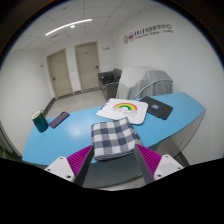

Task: Fold towel

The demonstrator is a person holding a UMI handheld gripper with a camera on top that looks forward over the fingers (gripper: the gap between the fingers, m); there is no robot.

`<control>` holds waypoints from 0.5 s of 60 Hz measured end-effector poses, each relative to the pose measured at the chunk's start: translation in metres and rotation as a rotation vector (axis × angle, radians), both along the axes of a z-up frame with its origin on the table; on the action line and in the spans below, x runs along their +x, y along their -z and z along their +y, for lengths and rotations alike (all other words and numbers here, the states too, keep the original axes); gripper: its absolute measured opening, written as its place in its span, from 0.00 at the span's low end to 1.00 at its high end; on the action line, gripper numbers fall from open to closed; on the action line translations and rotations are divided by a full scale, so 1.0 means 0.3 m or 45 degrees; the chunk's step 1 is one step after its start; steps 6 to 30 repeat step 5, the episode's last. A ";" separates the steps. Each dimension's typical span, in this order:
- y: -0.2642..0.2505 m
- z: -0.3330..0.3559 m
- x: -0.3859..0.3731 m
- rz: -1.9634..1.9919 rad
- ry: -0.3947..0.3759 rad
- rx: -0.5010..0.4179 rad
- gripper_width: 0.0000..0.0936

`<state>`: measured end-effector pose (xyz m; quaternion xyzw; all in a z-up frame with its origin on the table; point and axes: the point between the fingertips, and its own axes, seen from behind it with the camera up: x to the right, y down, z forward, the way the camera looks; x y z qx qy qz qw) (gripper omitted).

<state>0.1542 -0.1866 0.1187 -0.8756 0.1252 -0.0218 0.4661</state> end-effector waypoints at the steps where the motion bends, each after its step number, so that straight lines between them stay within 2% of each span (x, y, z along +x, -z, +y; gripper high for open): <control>1: -0.008 -0.019 -0.011 0.010 -0.003 0.000 0.90; 5: -0.044 -0.101 -0.059 0.037 -0.031 0.002 0.90; 30: -0.044 -0.101 -0.059 0.037 -0.031 0.002 0.90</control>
